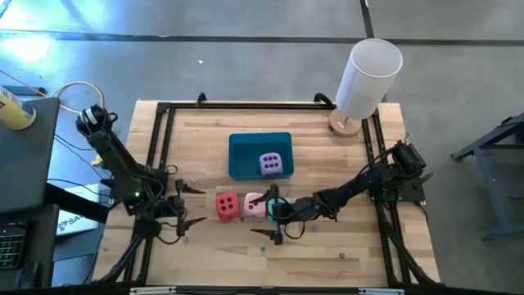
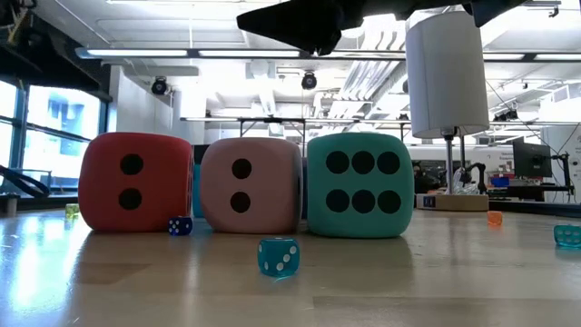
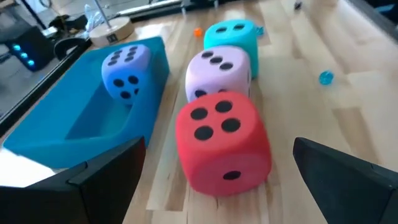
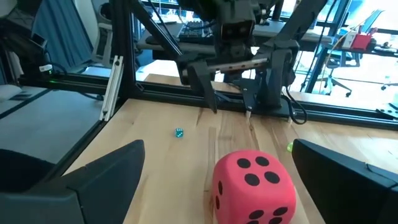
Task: Pick & Place Dice
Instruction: Put the orange die into the blue bin
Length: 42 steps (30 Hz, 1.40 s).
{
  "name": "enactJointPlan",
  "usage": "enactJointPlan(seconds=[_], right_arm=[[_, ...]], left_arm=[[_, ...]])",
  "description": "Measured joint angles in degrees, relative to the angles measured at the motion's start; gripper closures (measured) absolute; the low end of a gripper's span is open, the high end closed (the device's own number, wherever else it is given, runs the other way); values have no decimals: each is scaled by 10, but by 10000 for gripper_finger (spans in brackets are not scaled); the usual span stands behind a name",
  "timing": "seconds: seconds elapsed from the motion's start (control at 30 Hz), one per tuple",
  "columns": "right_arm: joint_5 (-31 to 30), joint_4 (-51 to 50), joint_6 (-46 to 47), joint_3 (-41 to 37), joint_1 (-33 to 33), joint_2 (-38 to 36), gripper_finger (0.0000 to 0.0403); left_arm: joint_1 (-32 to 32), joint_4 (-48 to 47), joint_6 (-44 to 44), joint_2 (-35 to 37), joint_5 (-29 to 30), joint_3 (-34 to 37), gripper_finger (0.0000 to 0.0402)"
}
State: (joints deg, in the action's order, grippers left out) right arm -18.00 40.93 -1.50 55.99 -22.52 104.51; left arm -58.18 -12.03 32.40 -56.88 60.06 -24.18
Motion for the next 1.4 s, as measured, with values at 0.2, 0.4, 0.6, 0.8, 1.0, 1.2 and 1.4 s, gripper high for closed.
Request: enactJointPlan(seconds=[0.2, 0.4, 0.6, 0.8, 1.0, 1.2, 1.4], right_arm=[[0, -4, 15, 0, 0, 0, 3], [1, -4, 15, 0, 0, 0, 3], [1, -4, 15, 0, 0, 0, 3], [1, -4, 15, 0, 0, 0, 3], [0, -4, 14, 0, 1, 0, 3], [0, -4, 13, 0, 5, 0, 3], [0, -4, 13, 0, 6, 0, 3]], left_arm=[[14, 2, 50, -49, -16, 0, 2], [27, 3, 52, -71, -17, 0, 2], [40, 6, 52, -71, -18, 0, 2], [48, 24, 69, -71, -18, 0, 2], [57, 26, 70, -71, -18, 1, 2], [66, 26, 50, -71, -36, 0, 2], [80, 31, 57, -71, -76, 1, 2]])
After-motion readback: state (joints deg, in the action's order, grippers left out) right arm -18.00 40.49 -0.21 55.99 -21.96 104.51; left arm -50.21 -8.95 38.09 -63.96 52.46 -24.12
